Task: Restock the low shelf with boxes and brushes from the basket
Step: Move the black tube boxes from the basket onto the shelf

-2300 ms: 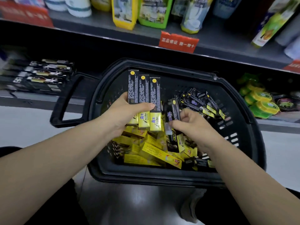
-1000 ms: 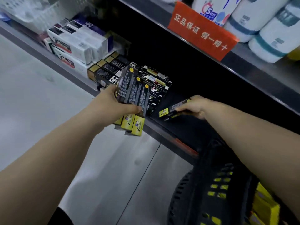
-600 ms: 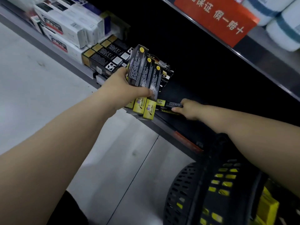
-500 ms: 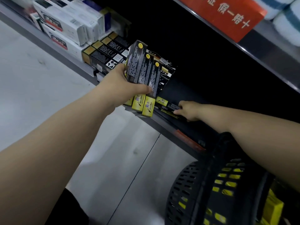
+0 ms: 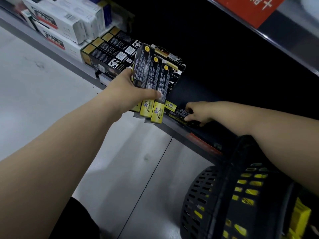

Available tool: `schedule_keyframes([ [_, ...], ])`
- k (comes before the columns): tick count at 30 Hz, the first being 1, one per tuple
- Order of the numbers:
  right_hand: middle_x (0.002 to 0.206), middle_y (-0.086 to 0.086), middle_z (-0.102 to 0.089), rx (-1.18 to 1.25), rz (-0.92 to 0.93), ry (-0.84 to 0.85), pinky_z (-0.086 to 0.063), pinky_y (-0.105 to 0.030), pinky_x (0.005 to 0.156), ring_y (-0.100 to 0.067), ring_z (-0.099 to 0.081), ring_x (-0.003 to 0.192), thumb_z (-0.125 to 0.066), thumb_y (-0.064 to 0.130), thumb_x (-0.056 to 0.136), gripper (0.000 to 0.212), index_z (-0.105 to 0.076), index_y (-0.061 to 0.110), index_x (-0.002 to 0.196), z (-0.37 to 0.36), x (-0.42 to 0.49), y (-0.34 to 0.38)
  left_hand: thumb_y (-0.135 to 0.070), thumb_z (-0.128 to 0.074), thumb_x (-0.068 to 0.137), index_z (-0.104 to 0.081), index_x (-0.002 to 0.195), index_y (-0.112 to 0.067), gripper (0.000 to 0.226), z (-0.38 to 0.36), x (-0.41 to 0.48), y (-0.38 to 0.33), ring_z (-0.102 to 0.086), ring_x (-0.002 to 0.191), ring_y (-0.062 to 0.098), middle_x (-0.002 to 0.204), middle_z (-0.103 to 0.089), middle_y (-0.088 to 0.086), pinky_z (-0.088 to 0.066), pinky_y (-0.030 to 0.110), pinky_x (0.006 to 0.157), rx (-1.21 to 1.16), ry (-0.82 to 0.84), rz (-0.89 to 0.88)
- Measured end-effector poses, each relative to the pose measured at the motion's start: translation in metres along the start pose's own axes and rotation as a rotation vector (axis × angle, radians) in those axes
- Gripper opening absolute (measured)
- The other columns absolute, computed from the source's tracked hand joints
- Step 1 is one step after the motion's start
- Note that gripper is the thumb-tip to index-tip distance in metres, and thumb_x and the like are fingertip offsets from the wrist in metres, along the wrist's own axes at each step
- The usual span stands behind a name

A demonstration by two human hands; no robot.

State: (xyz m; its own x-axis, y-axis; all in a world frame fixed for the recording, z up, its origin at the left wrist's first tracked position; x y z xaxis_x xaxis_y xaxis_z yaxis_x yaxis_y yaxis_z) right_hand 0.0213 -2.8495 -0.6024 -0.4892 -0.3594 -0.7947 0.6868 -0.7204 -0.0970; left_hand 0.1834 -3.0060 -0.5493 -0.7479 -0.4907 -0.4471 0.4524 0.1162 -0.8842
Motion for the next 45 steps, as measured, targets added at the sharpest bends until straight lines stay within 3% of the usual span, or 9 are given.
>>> schedule_keyframes([
  [4,0.137,-0.015,-0.048,-0.027,0.005,-0.14,-0.041,-0.029,0.091,-0.029,-0.05,0.12,-0.049,0.027,0.097,0.049,-0.035,0.008,0.14,0.025,-0.018,0.005,-0.016,-0.081,0.067,-0.053,0.116,-0.017,0.057,-0.005,0.001,0.0,-0.066,0.066,-0.005,0.093,-0.068,-0.008,-0.045,0.007,0.046,-0.031,0.04,0.007],
  [9,0.124,-0.01,-0.06,1.409,0.437,0.071,-0.056,-0.038,0.083,-0.025,-0.062,0.108,-0.058,0.005,0.079,0.055,-0.044,0.019,0.131,0.052,-0.065,0.023,-0.013,-0.08,0.068,-0.053,0.121,-0.017,0.06,-0.011,0.001,-0.002,-0.066,0.089,0.005,0.102,-0.069,-0.005,-0.049,0.012,0.066,-0.06,0.116,0.008],
  [14,0.104,0.003,-0.067,1.301,0.447,-0.069,-0.055,-0.026,0.067,-0.012,-0.069,0.086,-0.07,0.015,0.078,0.06,-0.043,0.03,0.13,0.044,-0.066,0.021,-0.016,-0.08,0.067,-0.056,0.119,-0.019,0.058,-0.019,-0.002,-0.003,-0.065,0.097,0.01,0.106,-0.07,-0.004,-0.049,0.025,0.087,-0.118,0.198,0.007],
  [20,0.086,0.002,-0.065,1.5,-0.008,-0.355,-0.053,-0.021,0.057,-0.01,-0.064,0.073,-0.073,0.032,0.079,0.022,-0.059,0.023,0.093,0.042,-0.047,-0.041,-0.02,-0.08,0.069,-0.049,0.128,-0.017,0.067,-0.009,0.001,0.001,-0.061,0.098,0.01,0.111,-0.066,-0.002,-0.043,0.019,0.074,-0.111,0.073,0.013],
  [24,0.081,0.003,-0.057,1.227,-0.263,-0.492,-0.042,-0.02,0.056,-0.008,-0.052,0.069,-0.078,0.039,0.072,0.03,-0.055,0.02,0.078,0.025,-0.027,-0.063,-0.021,-0.081,0.067,-0.05,0.124,-0.017,0.065,-0.007,0.001,0.002,-0.061,0.095,0.008,0.106,-0.066,-0.005,-0.042,0.018,0.071,-0.101,0.044,-0.005],
  [28,0.092,-0.009,-0.059,1.005,-0.226,-0.514,-0.045,-0.026,0.066,-0.02,-0.056,0.082,-0.075,0.044,0.075,0.048,-0.062,0.005,0.099,0.016,-0.007,-0.051,-0.026,-0.082,0.066,-0.048,0.125,-0.02,0.069,-0.011,0.002,0.002,-0.06,0.093,0.008,0.109,-0.064,-0.005,-0.04,0.016,0.065,-0.069,0.038,-0.008],
  [31,0.096,-0.014,-0.057,0.644,-0.126,-0.411,-0.043,-0.028,0.067,-0.023,-0.054,0.087,-0.06,0.048,0.086,0.038,-0.054,0.011,0.08,0.015,0.001,-0.029,-0.026,-0.083,0.066,-0.048,0.124,-0.021,0.068,-0.012,0.003,0.003,-0.06,0.094,0.009,0.109,-0.064,-0.005,-0.038,0.014,0.064,-0.023,0.045,-0.028],
  [36,0.142,-0.009,-0.041,0.519,-0.103,-0.029,-0.044,-0.037,0.092,-0.027,-0.044,0.126,-0.067,0.048,0.081,0.076,-0.033,0.016,0.141,-0.005,0.008,-0.024,-0.025,-0.082,0.066,-0.049,0.12,-0.021,0.064,-0.014,0.003,0.004,-0.059,0.088,0.002,0.1,-0.064,-0.01,-0.038,0.012,0.063,0.002,0.046,-0.045],
  [45,0.138,-0.009,-0.049,0.198,0.045,-0.037,-0.039,-0.038,0.105,-0.027,-0.047,0.125,-0.073,0.023,0.08,0.077,-0.026,0.017,0.142,-0.011,0.016,-0.02,-0.025,-0.082,0.066,-0.05,0.12,-0.02,0.064,-0.019,0.007,0.003,-0.06,0.094,0.009,0.104,-0.065,-0.006,-0.04,0.016,0.067,-0.012,0.031,-0.022],
])
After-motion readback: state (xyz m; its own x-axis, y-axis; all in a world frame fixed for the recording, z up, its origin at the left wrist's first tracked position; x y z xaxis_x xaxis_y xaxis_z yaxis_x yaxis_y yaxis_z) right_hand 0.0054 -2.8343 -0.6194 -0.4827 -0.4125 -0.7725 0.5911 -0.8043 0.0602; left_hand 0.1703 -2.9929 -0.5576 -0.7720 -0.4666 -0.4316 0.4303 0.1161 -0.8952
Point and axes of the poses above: each hand's wrist, its own x-axis towards the middle knuckle, its own z-axis out of the back of the hand, y = z × x, the point moved 1 cm from there along x, towards the middle knuckle
